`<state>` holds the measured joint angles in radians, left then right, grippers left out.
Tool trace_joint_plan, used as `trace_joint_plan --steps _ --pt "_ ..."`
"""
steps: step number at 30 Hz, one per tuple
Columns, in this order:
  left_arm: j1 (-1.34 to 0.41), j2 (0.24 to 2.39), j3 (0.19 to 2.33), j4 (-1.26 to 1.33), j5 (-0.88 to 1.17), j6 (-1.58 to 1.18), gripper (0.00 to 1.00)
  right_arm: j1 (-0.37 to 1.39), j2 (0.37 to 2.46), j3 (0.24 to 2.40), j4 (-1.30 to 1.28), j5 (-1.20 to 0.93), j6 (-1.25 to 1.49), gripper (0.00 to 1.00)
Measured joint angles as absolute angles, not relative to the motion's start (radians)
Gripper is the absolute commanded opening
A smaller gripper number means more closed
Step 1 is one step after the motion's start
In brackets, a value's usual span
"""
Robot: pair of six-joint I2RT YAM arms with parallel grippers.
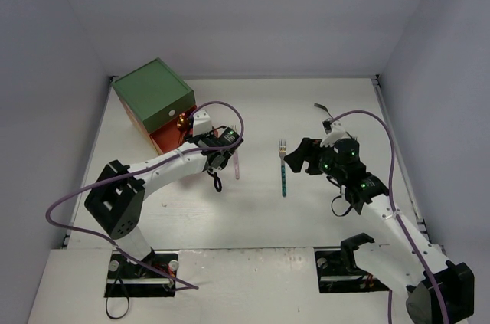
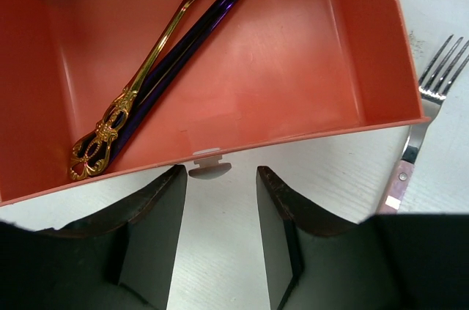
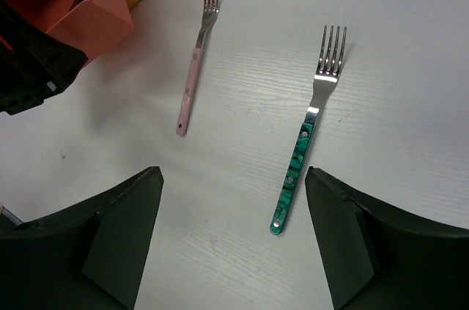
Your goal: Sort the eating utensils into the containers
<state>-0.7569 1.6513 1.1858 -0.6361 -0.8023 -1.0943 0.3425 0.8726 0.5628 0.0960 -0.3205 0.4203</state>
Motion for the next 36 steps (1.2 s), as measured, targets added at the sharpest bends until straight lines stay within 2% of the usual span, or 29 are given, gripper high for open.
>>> trace_joint_plan --steps 17,30,36 --pt "-0.726 1.675 1.227 -0.666 -0.815 -1.127 0.19 0.313 0.876 0.547 0.102 -0.368 0.394 0.76" --pt "-0.657 1.678 1.268 -0.666 -0.814 -1.093 0.19 0.306 0.877 0.537 0.105 -0.383 0.391 0.76" --pt "-0.619 1.681 1.295 -0.659 -0.813 -1.051 0.26 0.306 0.881 0.536 0.106 -0.388 0.391 0.76"
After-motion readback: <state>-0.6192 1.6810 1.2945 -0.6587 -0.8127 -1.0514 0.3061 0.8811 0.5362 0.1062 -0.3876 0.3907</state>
